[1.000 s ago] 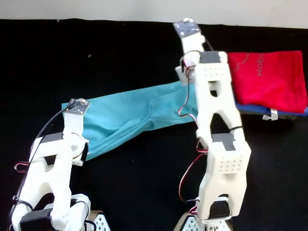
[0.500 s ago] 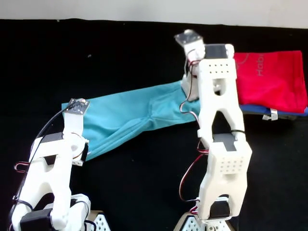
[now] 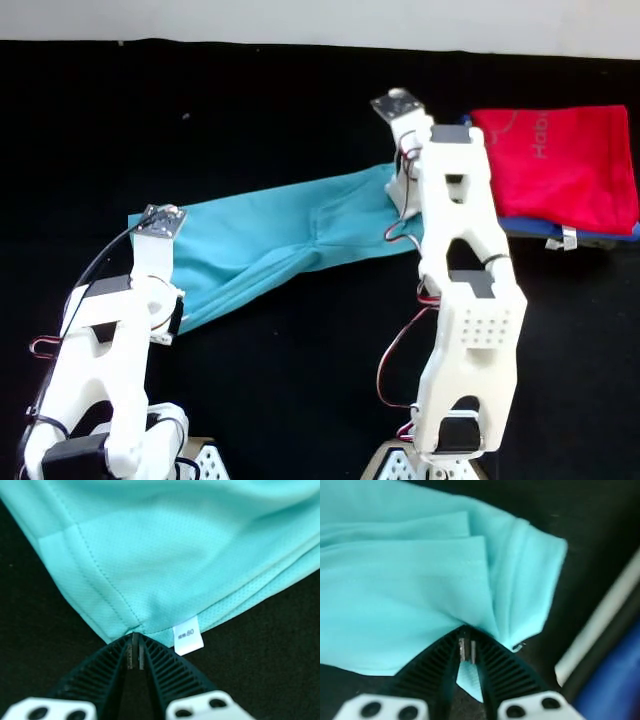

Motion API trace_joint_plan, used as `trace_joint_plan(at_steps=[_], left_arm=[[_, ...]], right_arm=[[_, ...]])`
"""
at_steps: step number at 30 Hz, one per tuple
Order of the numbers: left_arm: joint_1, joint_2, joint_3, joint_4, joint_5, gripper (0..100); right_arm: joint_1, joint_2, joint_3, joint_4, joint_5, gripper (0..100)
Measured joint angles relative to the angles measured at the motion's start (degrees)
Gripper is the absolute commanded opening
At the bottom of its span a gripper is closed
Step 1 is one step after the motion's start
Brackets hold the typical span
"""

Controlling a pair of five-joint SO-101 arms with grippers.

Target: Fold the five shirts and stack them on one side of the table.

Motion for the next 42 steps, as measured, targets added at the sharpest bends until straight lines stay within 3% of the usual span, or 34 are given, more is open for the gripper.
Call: trace_joint_plan(at_steps=[6,12,16,21,26,33,42], left_arm=[[0.0,0.0,0.0,0.0,0.0,1],[0.0,0.0,0.0,0.0,0.0,1],[0.0,0.0,-0.2,0.0,0.0,1],[-0.2,-2.7,-9.1,8.0,5.7,4],[-1.9,-4.1,-24.1,22.7,13.4,21],[-7.9,10.9,-34.1,21.0,17.9,23],[-8.2,38.5,-48.4,19.6,19.5,23]], right_arm=[[0.1,-0.1,-11.8,7.3,-4.9,0.5],[-0.5,-0.1,-23.0,22.6,-9.0,0.5],[-0.5,-1.0,-26.4,24.6,-11.5,0.5],[-2.6,-9.2,-17.2,25.0,-12.1,0.5],[-5.9,-21.6,-1.2,25.0,-12.1,0.5],[-6.0,-37.0,16.2,25.0,-9.7,0.5],[-6.0,-47.2,25.5,25.0,-7.6,0.5]])
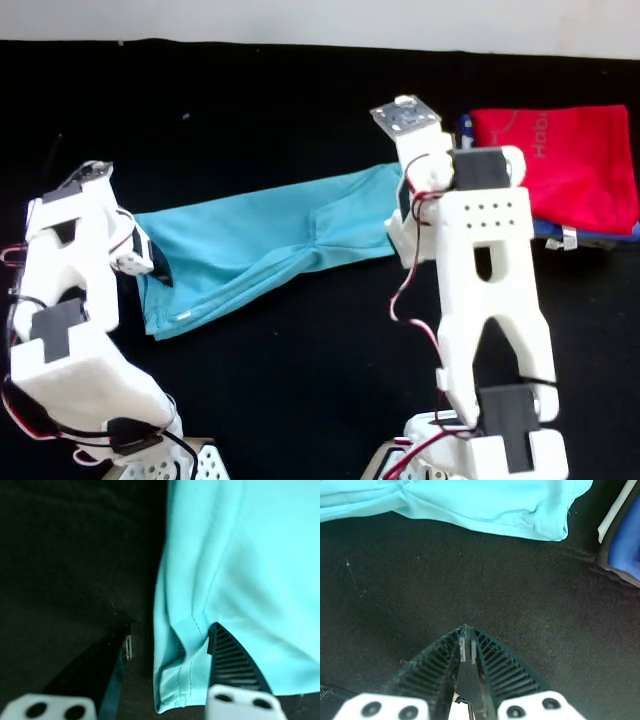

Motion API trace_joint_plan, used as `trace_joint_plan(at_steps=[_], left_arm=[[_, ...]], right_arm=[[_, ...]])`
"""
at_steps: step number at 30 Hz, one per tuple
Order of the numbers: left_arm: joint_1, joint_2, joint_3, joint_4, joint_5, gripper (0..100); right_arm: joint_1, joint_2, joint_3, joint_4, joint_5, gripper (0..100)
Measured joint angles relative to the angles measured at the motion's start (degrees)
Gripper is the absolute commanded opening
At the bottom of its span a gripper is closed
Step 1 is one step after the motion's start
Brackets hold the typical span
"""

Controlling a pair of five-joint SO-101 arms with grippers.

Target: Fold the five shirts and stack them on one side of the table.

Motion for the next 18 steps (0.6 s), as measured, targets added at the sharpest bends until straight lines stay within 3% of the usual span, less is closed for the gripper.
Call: trace_joint_plan(at_steps=[7,9,12,18], left_arm=[[2.7,6.3,-9.2,9.2,0.0,23],[4.6,7.8,-11.3,11.7,0.1,18],[6.8,10.8,-14.1,15.0,-0.1,1],[5.9,18.1,-23.5,23.0,-0.3,1]], right_arm=[[0.0,-5.6,2.3,0.0,0.1,0.5],[0.0,-8.2,2.3,0.0,0.1,0.5],[0.0,-12.6,2.5,0.0,0.1,0.5],[1.5,-15.6,6.1,0.0,0.1,0.5]])
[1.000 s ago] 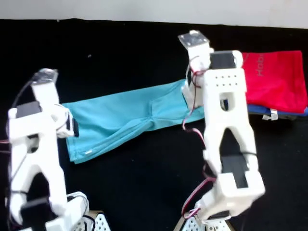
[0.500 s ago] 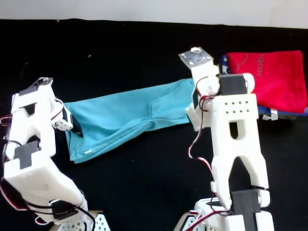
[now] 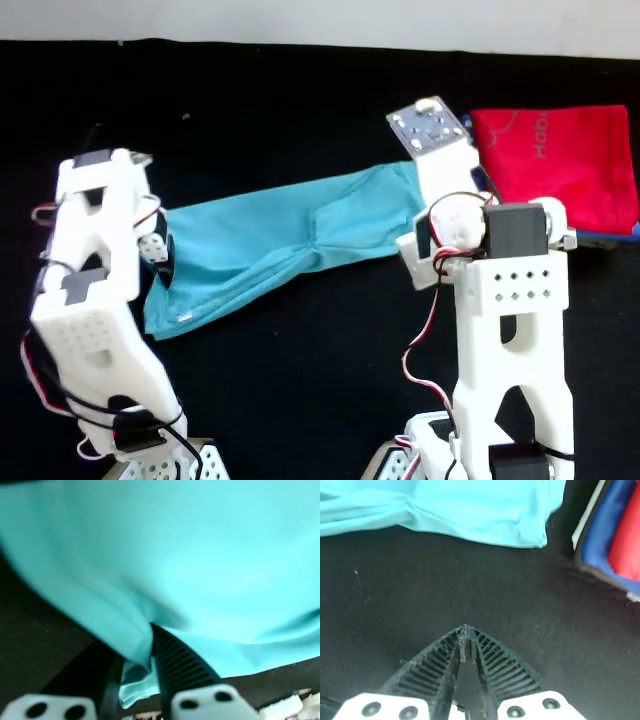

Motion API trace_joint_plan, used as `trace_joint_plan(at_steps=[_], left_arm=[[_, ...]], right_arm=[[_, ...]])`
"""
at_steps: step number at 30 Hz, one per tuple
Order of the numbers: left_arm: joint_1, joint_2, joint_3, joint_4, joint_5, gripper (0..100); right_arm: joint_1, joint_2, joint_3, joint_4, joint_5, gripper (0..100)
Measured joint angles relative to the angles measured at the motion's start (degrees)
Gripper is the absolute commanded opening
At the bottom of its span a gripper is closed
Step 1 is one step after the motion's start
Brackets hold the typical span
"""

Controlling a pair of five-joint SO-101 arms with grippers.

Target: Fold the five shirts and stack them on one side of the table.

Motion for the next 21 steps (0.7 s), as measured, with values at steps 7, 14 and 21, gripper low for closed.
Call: trace_joint_plan(at_steps=[7,14,21], left_arm=[[-14.5,5.1,-18.7,8.7,-9.5,1],[-27.5,11.3,-38.2,13.1,-15.8,1],[-27.2,7.3,-34.5,13.7,-16.0,1]], right_arm=[[9.1,-1.5,11.4,-4.0,4.9,0.5],[11.7,-11.7,33.1,-17.6,6.3,0.5],[11.7,-14.2,57.3,-37.3,6.3,0.5]])
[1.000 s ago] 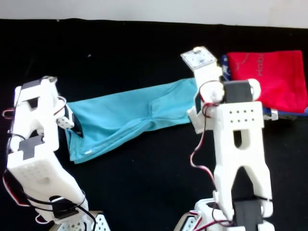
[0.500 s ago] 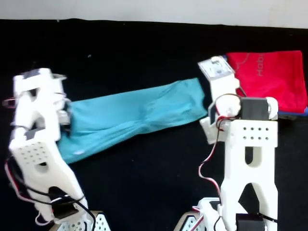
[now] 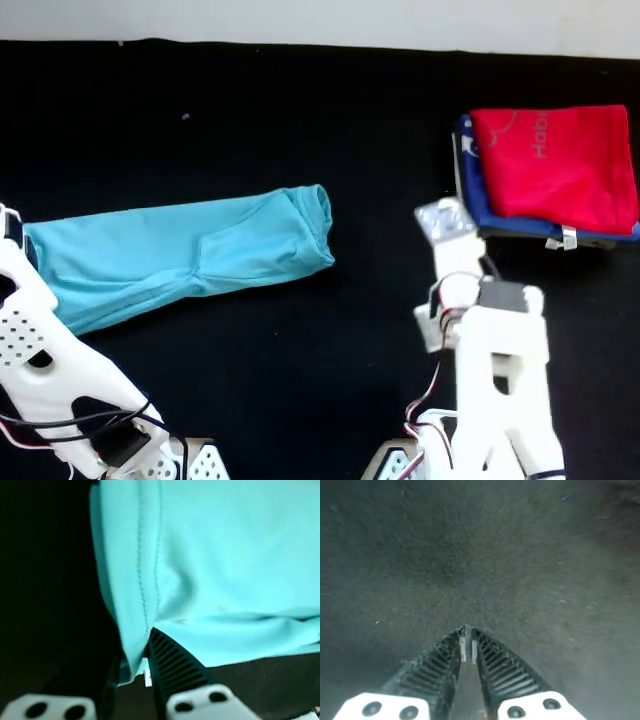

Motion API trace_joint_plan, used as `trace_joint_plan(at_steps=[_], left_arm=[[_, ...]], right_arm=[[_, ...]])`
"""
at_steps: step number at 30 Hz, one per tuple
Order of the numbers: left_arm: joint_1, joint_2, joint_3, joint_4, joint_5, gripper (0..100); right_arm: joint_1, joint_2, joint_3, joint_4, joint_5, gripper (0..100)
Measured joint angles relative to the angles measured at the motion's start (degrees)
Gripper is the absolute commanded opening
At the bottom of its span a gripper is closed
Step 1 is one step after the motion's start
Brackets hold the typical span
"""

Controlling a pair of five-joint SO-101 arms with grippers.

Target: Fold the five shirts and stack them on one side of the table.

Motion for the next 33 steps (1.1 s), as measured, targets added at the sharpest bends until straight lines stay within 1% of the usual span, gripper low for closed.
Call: trace_joint_plan(at_steps=[3,5,9,13,17,20,26,31,33], left_arm=[[3.3,-8.4,7.6,0.2,0.0,1],[7.2,-15.3,13.5,0.2,-0.2,1],[18.5,-27.9,22.0,0.2,-0.2,1],[31.7,-34.9,23.4,0.2,-0.2,1],[43.4,-36.0,23.4,0.2,-0.2,1],[50.0,-35.4,23.4,-2.6,-0.2,1],[57.9,-30.9,23.5,-12.6,-0.2,1],[64.4,-27.2,23.6,-17.9,-0.2,1],[65.6,-25.3,23.6,-20.1,0.3,3]], right_arm=[[0.0,-0.3,6.7,-7.4,0.0,0.5],[0.0,-0.3,9.9,-11.2,0.0,0.5],[0.0,-0.4,15.6,-17.7,0.0,0.5],[0.1,-1.7,21.8,-24.9,0.0,0.5],[0.1,-1.9,23.5,-27.7,0.0,0.5],[0.1,-1.9,23.5,-27.9,0.0,0.5],[0.2,-1.9,23.5,-28.0,0.0,0.5],[0.2,-1.9,23.5,-28.2,0.0,0.5],[0.2,-1.9,23.5,-28.2,0.0,0.5]])
